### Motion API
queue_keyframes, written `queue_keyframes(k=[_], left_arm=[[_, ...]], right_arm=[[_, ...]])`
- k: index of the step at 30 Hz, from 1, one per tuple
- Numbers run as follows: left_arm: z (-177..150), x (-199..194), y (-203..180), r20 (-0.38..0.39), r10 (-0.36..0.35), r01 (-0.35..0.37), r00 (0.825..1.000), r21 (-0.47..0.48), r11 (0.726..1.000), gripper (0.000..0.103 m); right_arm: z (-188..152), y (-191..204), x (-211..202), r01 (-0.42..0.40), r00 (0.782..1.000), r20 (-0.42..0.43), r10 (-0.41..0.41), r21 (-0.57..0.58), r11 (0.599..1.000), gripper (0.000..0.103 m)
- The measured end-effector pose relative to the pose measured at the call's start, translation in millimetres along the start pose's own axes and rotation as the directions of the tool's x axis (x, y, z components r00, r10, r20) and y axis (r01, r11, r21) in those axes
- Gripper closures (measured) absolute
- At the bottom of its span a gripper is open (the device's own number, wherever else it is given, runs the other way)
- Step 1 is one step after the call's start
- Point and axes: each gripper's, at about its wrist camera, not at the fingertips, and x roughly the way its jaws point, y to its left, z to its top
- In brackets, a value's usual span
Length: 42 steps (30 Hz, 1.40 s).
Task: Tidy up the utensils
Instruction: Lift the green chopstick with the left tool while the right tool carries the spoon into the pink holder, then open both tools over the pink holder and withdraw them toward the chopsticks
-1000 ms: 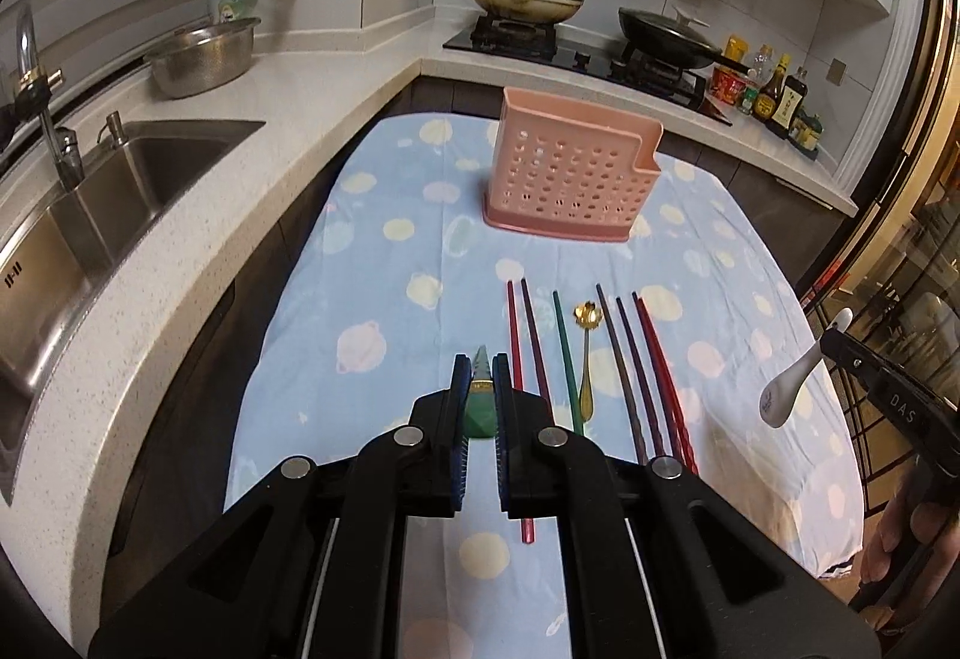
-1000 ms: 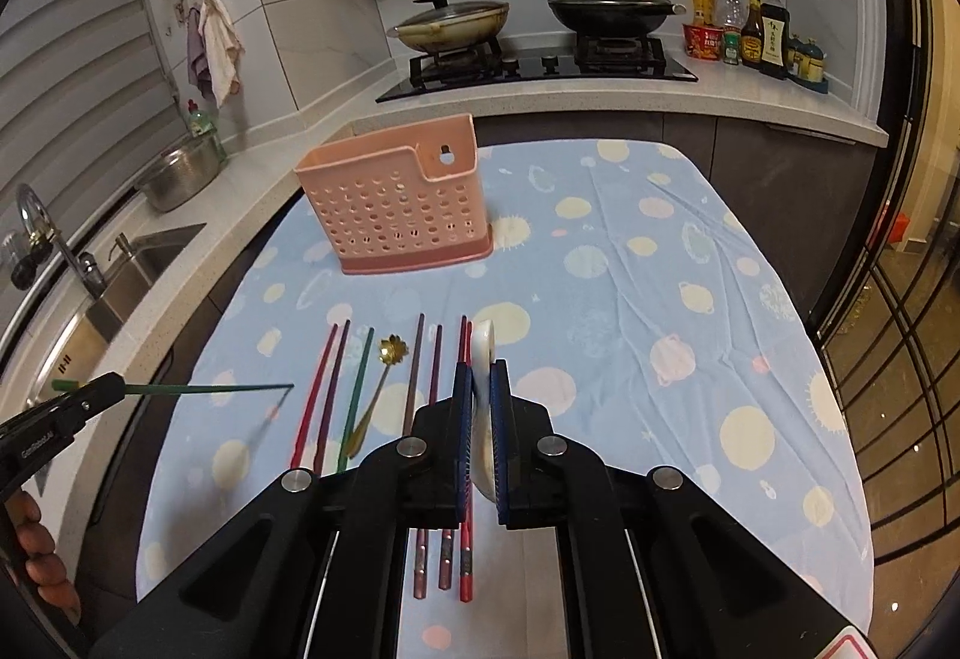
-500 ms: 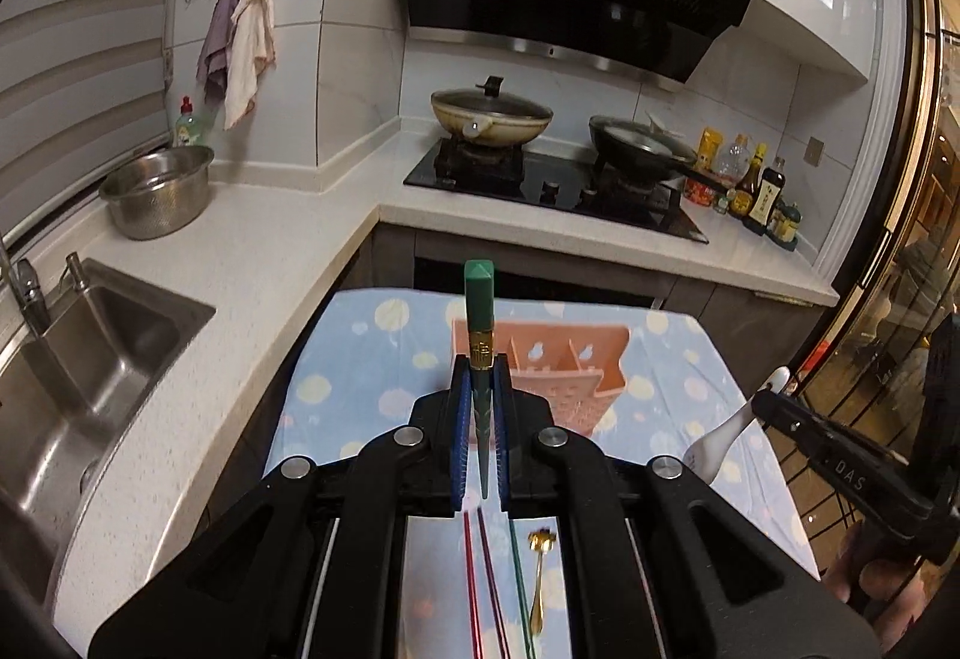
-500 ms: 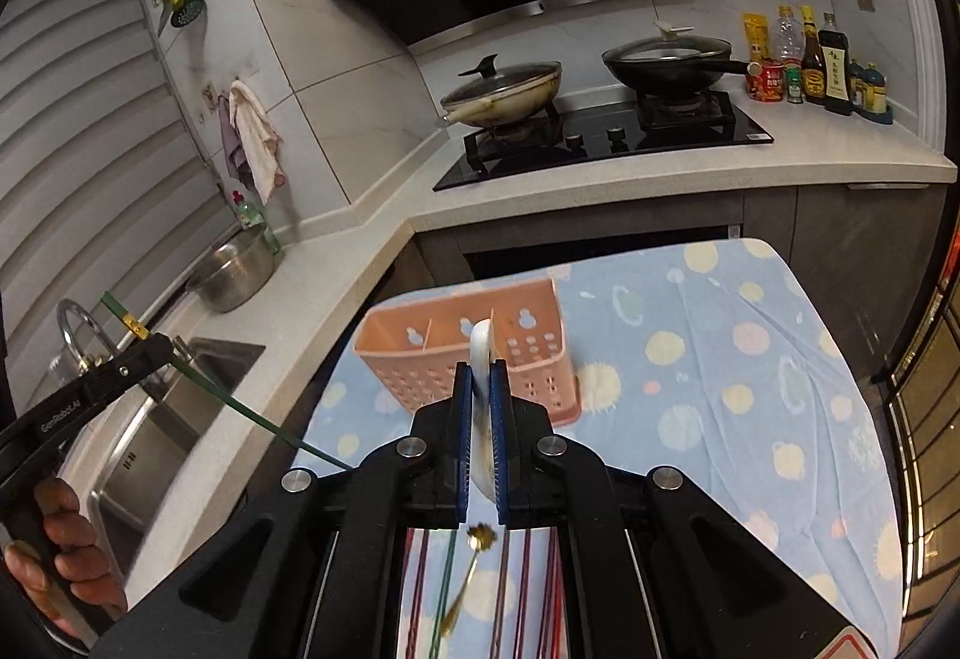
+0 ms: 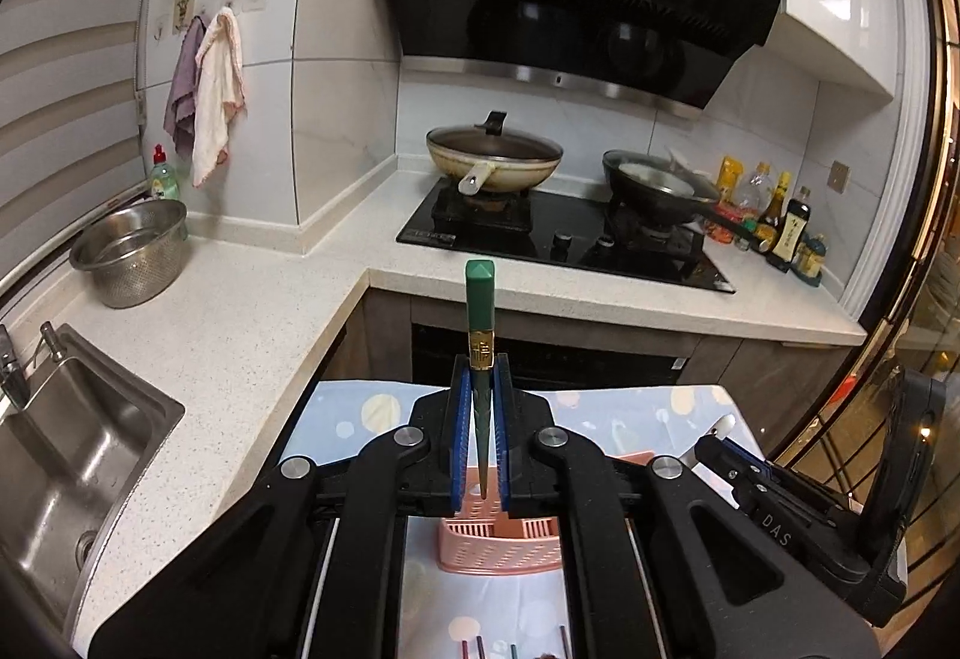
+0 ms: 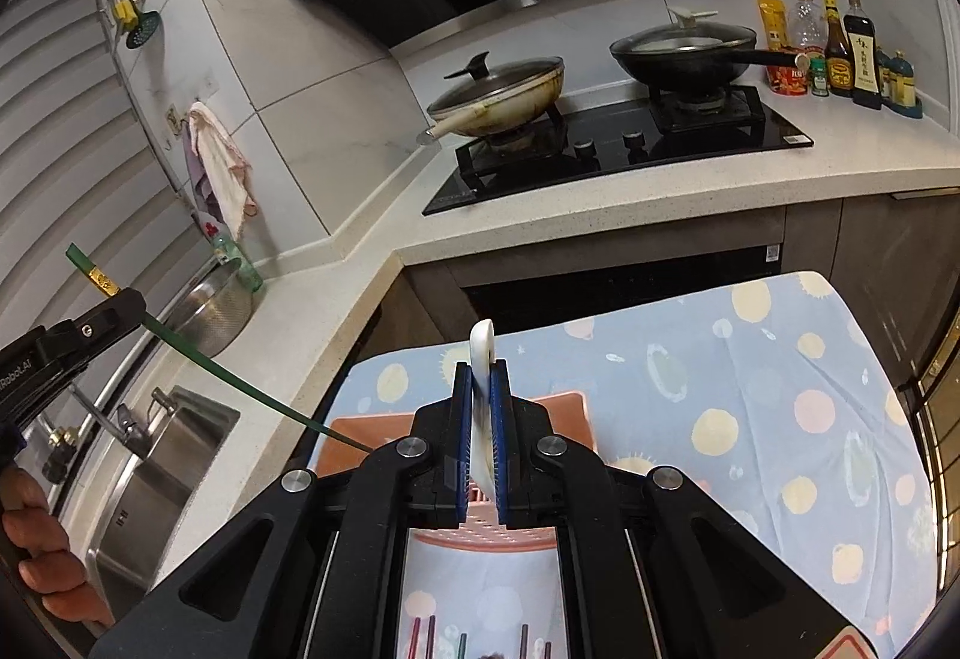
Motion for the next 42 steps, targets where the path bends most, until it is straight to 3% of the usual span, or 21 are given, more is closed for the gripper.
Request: queue_keyframes(k=[5,9,11,13,15,20,25,34,42], left_arm=[[-10.3,27.5,8.4,-0.047,0.010,-0.011,0.999,-0.011,1.000,0.096],[-15.8,37.7,12.2,-0.063,0.028,-0.028,0.998,-0.014,1.000,0.095],[-17.6,38.8,12.6,-0.061,0.040,-0.041,0.997,-0.011,0.999,0.089],[-18.8,36.0,13.4,-0.052,0.056,-0.057,0.997,-0.015,0.998,0.062],[-20.0,32.1,15.8,-0.039,0.071,-0.072,0.997,-0.019,0.997,0.053],[-22.5,14.0,17.4,-0.032,0.088,-0.089,0.996,-0.013,0.996,0.046],[-30.7,-14.0,18.4,-0.016,0.096,-0.096,0.995,-0.013,0.995,0.032],[-80.8,-67.4,12.4,-0.047,0.094,-0.093,0.994,0.017,0.995,0.025],[-164.6,-98.5,13.9,-0.140,0.102,-0.099,0.985,0.029,0.995,0.021]], right_arm=[[-9.3,-13.2,26.4,0.031,0.999,-0.040,-0.031,0.006,1.000,0.097],[-13.8,-15.2,31.8,0.046,0.998,-0.032,-0.046,-0.005,0.999,0.091],[-13.9,-12.5,28.9,0.068,0.998,-0.012,-0.068,-0.024,0.997,0.082],[-14.8,-10.9,22.2,0.067,0.998,0.006,-0.067,-0.025,0.997,0.070],[-15.3,-9.7,13.9,0.064,0.998,0.021,-0.064,-0.025,0.998,0.069],[-19.1,-1.2,-13.5,0.067,0.996,0.053,-0.065,-0.044,0.997,0.057],[-32.8,5.2,-47.1,0.083,0.994,0.073,-0.078,-0.057,0.995,0.049],[-92.2,-1.7,-106.0,0.082,0.996,0.025,-0.081,-0.029,0.996,0.046],[-180.6,-24.4,-136.4,0.133,0.986,-0.095,-0.134,-0.016,0.991,0.045]])
